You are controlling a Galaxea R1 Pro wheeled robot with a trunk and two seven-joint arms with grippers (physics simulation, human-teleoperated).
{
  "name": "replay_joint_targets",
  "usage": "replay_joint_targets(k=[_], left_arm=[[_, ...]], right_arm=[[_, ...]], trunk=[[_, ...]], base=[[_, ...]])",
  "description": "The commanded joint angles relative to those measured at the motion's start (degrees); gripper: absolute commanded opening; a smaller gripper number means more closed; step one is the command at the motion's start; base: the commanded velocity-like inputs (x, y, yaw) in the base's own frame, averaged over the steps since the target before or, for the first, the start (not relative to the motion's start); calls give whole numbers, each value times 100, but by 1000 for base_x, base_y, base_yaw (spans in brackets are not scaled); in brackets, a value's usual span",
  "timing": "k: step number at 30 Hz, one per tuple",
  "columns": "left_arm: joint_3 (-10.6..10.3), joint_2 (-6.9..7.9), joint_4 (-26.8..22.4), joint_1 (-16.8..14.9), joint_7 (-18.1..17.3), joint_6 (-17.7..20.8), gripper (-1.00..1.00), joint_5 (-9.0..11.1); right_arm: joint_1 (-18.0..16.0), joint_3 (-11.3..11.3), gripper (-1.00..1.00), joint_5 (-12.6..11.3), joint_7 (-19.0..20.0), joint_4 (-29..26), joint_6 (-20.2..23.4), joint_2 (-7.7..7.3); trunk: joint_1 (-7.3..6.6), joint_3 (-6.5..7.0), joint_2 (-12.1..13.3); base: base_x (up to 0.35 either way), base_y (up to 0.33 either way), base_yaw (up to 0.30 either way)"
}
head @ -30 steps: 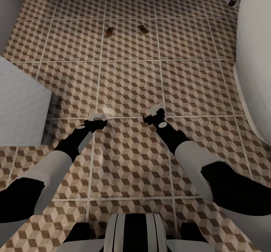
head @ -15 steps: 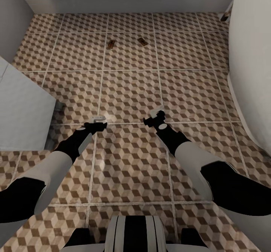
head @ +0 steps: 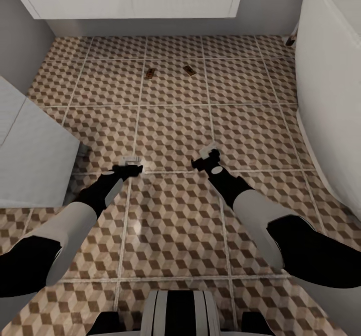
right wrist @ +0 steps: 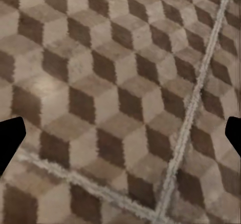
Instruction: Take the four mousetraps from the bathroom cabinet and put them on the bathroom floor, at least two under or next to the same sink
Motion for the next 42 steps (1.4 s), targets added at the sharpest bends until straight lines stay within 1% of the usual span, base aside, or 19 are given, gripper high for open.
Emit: replay_joint_targets(k=[1, 15, 24, 29, 34, 35, 42], left_arm=[[-46, 10, -9, -1, 28, 27, 100, 59], [-48, 9, 143, -1, 28, 17, 100, 59], [-54, -24, 346, 6, 20, -22, 100, 59], [-55, -28, 372, 14, 19, -32, 100, 59], [-55, -24, 385, 27, 19, -34, 100, 59], [-55, -26, 389, 83, 19, -34, 100, 59], [-55, -28, 392, 125, 19, -34, 100, 59]], right_arm=[[-1, 14, 100, 38, -38, 11, -27, 2], [13, 9, 100, 38, -64, 11, -63, 2], [44, 9, 100, 37, -61, 11, -64, 2], [54, 9, 100, 21, -69, 11, -61, 2], [59, 9, 100, -108, -85, 11, -56, 2], [64, 9, 100, -199, -90, 13, -55, 2], [66, 9, 100, -247, -92, 16, -55, 2]], trunk=[[-3, 20, 0], [-39, 330, 19], [-62, 529, 31], [-75, 640, 38], [-88, 751, 45], [-90, 776, 46], [-109, 963, 55]], base=[[0, 0, 0], [0, 0, 0], [0, 0, 0], [0, 0, 0], [0, 0, 0], [0, 0, 0], [0, 0, 0]])
